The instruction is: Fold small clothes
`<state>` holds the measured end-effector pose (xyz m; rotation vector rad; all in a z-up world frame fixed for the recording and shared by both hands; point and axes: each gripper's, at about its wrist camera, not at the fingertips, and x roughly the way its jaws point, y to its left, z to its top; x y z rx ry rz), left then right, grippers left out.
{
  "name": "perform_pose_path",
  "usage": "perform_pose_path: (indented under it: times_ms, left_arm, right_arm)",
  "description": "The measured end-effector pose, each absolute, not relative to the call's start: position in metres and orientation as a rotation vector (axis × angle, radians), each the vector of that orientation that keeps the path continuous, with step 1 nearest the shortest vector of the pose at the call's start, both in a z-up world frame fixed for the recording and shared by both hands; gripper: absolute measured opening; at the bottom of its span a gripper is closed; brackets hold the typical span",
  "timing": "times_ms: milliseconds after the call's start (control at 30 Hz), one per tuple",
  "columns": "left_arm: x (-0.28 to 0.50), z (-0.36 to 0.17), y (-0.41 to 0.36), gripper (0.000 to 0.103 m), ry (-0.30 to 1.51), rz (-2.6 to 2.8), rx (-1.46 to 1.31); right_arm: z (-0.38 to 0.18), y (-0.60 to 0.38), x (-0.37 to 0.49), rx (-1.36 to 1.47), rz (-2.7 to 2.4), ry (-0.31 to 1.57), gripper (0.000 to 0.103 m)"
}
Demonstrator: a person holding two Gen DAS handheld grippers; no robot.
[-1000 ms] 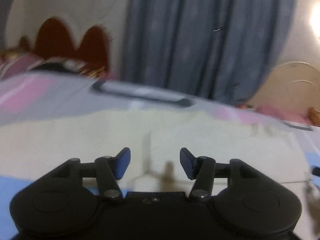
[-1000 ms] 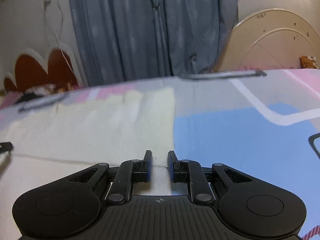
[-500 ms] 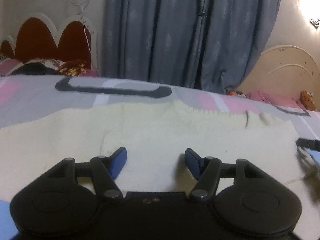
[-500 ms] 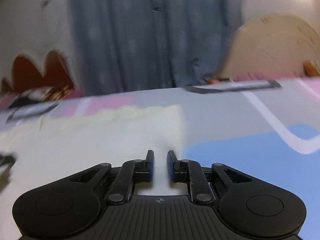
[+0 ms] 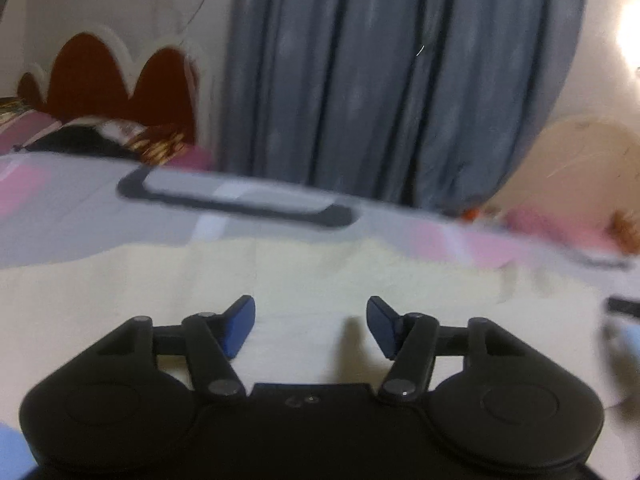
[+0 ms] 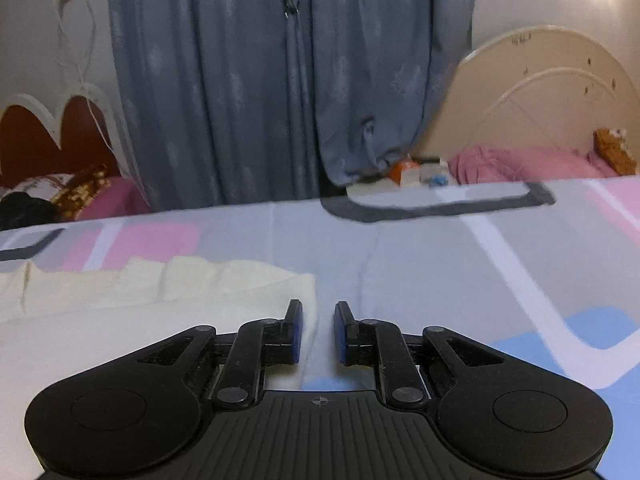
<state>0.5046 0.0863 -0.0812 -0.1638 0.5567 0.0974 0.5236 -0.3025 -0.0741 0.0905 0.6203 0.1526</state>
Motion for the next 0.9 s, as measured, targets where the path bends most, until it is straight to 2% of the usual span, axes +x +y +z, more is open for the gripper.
perform_pose_path:
  times_ms: [133,233,433,600,700,800,867,900]
  left_arm:
    - [0.497,-0.081,0.038,0.068,0.57,-0.036,-0.136]
    - [0.495,-0.097,0.018,0.065,0.642,-0.046,-0.055]
    - [0.461,-0.107,0.051,0.064,0.633,0.046,-0.097]
    - [0.47,-0.108,0.044,0.066,0.637,0.051,-0.059]
    - [0.458,-0.097,0.054,0.067,0.62,0.086,-0.077]
    - [0.462,-0.105,0.067,0.071,0.671,0.102,-0.087]
    - [0.462,-0.107,0.07,0.072,0.663,0.084,-0.081]
    - [0.459,-0.105,0.07,0.072,0.665,0.085,-0.083]
  right_arm:
    - [-0.07,-0.276,0.489,0.094,0.257,0.591,0.015]
    - [-0.078,-0.248,0.474,0.004,0.316,0.607,0.015]
    - [-0.087,-0.28,0.445,-0.02,0.25,0.638,0.015]
    - [-0.086,-0.288,0.44,0.121,0.252,0.644,0.015]
    - [-0.081,-0.278,0.441,0.06,0.219,0.672,0.015]
    - [-0.063,-0.27,0.431,0.021,0.239,0.579,0.015]
    - [-0.081,-0.262,0.446,-0.013,0.233,0.715,0.015]
    - [-0.083,-0.261,0.442,-0.02,0.227,0.688,0.015]
